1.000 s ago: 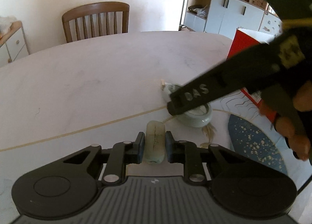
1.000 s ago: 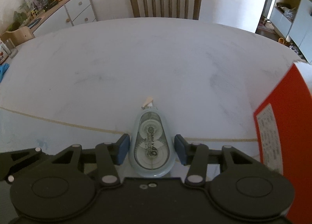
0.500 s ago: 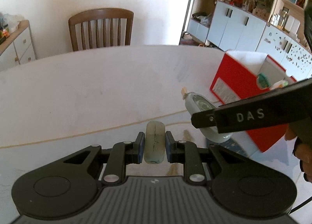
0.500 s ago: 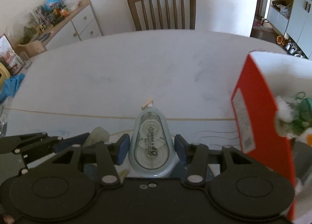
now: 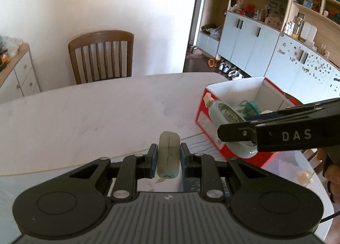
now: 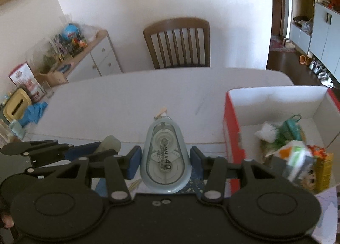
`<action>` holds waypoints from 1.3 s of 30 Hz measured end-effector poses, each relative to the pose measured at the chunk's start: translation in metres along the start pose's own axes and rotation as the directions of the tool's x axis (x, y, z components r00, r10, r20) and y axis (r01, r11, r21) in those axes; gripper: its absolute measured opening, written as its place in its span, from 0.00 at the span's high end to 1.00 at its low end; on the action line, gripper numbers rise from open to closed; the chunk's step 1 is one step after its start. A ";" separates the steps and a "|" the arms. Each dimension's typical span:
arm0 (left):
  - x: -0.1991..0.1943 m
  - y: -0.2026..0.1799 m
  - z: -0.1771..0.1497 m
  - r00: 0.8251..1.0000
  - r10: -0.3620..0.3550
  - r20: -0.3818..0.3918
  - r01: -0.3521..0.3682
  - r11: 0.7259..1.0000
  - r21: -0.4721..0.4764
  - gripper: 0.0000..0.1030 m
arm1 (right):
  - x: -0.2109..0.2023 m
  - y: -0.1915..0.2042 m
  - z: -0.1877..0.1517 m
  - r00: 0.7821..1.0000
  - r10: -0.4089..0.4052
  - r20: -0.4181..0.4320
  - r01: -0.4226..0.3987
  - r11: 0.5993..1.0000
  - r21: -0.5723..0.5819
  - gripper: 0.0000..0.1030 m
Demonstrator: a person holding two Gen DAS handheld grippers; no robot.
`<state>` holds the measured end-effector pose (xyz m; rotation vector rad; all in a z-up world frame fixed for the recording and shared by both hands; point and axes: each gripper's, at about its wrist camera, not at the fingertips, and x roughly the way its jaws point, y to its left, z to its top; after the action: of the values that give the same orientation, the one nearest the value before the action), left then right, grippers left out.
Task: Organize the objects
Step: 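Carry the green cylinder and tape dispenser over into the red box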
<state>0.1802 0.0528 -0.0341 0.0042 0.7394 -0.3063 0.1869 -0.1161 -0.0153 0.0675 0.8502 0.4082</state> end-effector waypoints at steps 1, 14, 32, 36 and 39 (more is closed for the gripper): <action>-0.002 -0.006 0.002 1.000 0.000 0.001 0.000 1.000 0.004 0.80 | -0.005 -0.003 0.000 1.000 0.001 0.005 -0.001 1.000 -0.001 0.53; 0.007 -0.096 0.036 0.999 -0.028 0.016 0.027 0.998 0.055 0.80 | -0.071 -0.092 -0.009 0.997 -0.037 0.070 0.036 0.999 0.020 0.53; 0.078 -0.174 0.075 0.999 -0.028 -0.027 0.031 0.993 0.115 0.80 | -0.082 -0.212 -0.019 0.985 -0.161 0.069 0.156 0.986 0.065 0.52; 0.103 -0.179 0.086 0.999 0.000 -0.051 0.006 0.993 0.117 0.80 | -0.068 -0.222 -0.018 0.985 -0.163 0.057 0.160 0.986 0.056 0.52; 0.123 -0.183 0.093 0.997 0.022 -0.072 -0.012 0.991 0.130 0.80 | -0.055 -0.228 -0.017 0.986 -0.161 0.037 0.158 0.986 0.052 0.52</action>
<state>0.2771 -0.1662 -0.0283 0.1454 0.7904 -0.3387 0.2159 -0.3483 -0.0372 0.0522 0.8182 0.2350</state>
